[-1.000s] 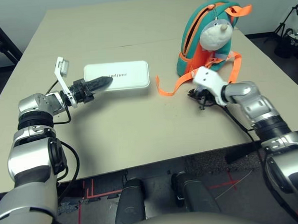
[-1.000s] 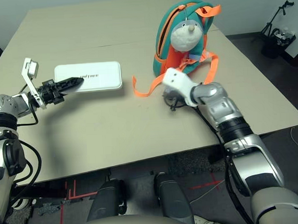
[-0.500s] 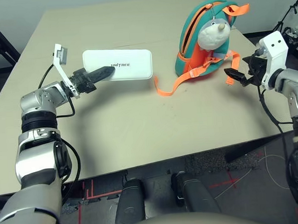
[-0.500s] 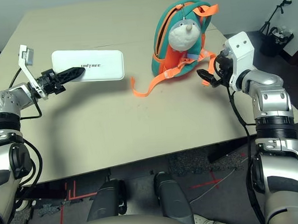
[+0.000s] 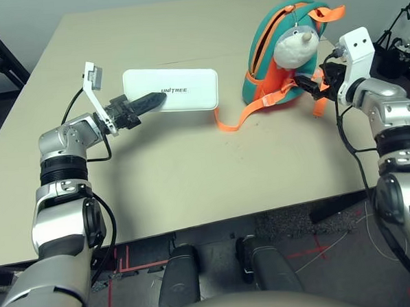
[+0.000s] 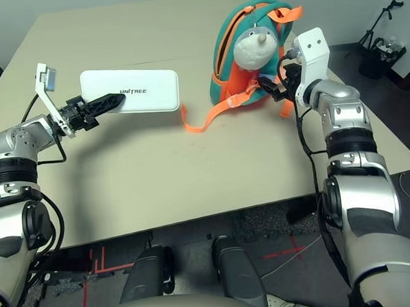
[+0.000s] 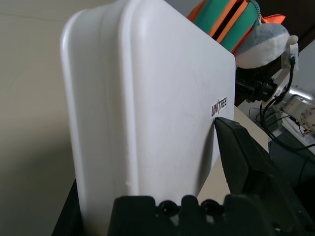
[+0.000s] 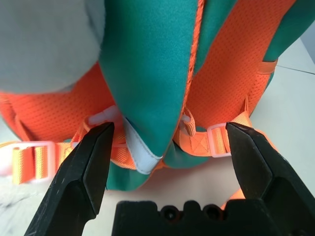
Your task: Put the pencil case into the backpack and zip it.
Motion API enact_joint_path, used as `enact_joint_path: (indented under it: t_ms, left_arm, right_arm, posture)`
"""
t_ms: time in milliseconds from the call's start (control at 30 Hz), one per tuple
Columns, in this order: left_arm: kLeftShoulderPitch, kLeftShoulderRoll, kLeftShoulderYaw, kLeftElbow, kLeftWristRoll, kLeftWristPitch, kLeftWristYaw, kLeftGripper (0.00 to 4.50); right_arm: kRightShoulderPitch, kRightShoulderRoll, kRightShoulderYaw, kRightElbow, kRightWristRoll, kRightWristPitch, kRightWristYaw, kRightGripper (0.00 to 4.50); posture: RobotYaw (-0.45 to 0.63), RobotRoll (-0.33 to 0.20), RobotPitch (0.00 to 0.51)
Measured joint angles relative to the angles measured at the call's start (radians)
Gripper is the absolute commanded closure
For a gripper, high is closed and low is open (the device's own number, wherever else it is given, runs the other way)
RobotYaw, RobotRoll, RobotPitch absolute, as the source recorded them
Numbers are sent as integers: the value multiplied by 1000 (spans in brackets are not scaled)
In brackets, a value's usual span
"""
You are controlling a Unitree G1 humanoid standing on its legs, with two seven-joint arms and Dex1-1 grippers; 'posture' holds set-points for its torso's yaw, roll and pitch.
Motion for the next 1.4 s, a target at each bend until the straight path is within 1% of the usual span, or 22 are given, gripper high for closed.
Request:
enact_joint_path:
  t_ms: [33, 67, 300, 367, 400, 433, 567, 633, 733, 867, 1133, 1300, 1400]
  left_arm:
    - [0, 0, 1, -4, -7, 0, 1, 1374]
    - [0, 0, 1, -5, -10, 0, 3, 1374]
    - [17, -4, 1, -37, -29, 8, 21, 1374]
    - [18, -4, 1, -38, -33, 8, 25, 1374]
    - [18, -5, 1, -38, -34, 8, 28, 1374]
    - [18, -5, 1, -38, -34, 8, 32, 1374]
    - [19, -7, 2, -38, -35, 3, 46, 1374]
    - [19, -10, 5, -37, -35, -12, 63, 1374]
    - [18, -11, 22, -32, -35, -42, 86, 1374]
    - [5, -10, 48, 1, -35, -78, 110, 1374]
    - [-10, -13, 50, 13, -35, -113, 125, 1374]
    - [-14, -12, 50, 43, -35, -120, 125, 1374]
    - [-20, -7, 50, 48, -35, -125, 125, 1374]
  right_arm:
    - [-10, 3, -2, 25, 0, -15, -5, 599]
    - [-18, 6, -4, 46, 0, -25, -6, 944]
    - [-43, 16, -8, 91, 0, -58, -5, 3576]
    - [-46, 16, -9, 91, 1, -60, 2, 4191]
    - [-46, 16, -9, 91, 1, -60, 10, 4401]
    - [-46, 16, -9, 91, 2, -60, 18, 4497]
    - [-45, 16, -9, 68, 11, -57, 67, 4500]
    - [-39, 17, -9, 21, 20, -41, 105, 4500]
    - [-13, 20, -10, -99, 59, 8, 162, 4500]
    - [72, 31, -31, -315, 147, 145, 205, 4500]
    - [212, 32, -43, -663, 248, 387, 209, 4500]
    - [260, 19, -44, -813, 312, 501, 212, 4500]
    - [298, -1, -45, -931, 369, 579, 225, 4500]
  posture:
    - [-73, 0, 75]
    - [-72, 0, 75]
    - [-75, 0, 79]
    - [-77, 0, 80]
    - [-77, 0, 81]
    - [-76, 0, 80]
    - [-80, 0, 82]
    - [-83, 0, 83]
    - [-85, 0, 84]
    - [-92, 0, 84]
    - [-101, 0, 85]
    - [-106, 0, 85]
    - [-109, 0, 84]
